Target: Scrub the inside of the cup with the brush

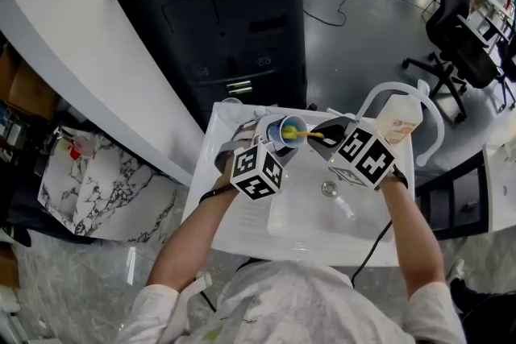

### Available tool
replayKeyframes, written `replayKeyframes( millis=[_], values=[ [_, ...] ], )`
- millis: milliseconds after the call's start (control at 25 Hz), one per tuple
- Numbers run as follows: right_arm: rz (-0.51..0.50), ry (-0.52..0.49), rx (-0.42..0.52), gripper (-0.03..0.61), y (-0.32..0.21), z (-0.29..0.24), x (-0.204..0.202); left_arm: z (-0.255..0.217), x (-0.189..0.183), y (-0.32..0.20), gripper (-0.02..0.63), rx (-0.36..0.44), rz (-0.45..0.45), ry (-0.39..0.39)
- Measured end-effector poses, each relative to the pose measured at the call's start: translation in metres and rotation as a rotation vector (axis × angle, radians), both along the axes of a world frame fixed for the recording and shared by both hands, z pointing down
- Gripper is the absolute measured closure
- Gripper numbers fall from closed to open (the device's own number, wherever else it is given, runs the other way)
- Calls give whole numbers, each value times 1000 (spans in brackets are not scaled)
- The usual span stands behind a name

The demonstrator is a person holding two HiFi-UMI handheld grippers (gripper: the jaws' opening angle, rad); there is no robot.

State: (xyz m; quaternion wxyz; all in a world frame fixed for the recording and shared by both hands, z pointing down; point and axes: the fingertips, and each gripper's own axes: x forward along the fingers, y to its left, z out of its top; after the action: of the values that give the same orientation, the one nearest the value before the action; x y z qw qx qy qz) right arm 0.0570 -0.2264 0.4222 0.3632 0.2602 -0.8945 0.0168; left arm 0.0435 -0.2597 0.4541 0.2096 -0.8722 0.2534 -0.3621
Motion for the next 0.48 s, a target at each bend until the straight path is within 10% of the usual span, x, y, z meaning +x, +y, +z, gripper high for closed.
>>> replayKeyframes(
  millis=[480],
  values=[
    [-16,-76,-30,543,10,-8,-12,5,-4,-1,317,-16,-15,9]
  ],
)
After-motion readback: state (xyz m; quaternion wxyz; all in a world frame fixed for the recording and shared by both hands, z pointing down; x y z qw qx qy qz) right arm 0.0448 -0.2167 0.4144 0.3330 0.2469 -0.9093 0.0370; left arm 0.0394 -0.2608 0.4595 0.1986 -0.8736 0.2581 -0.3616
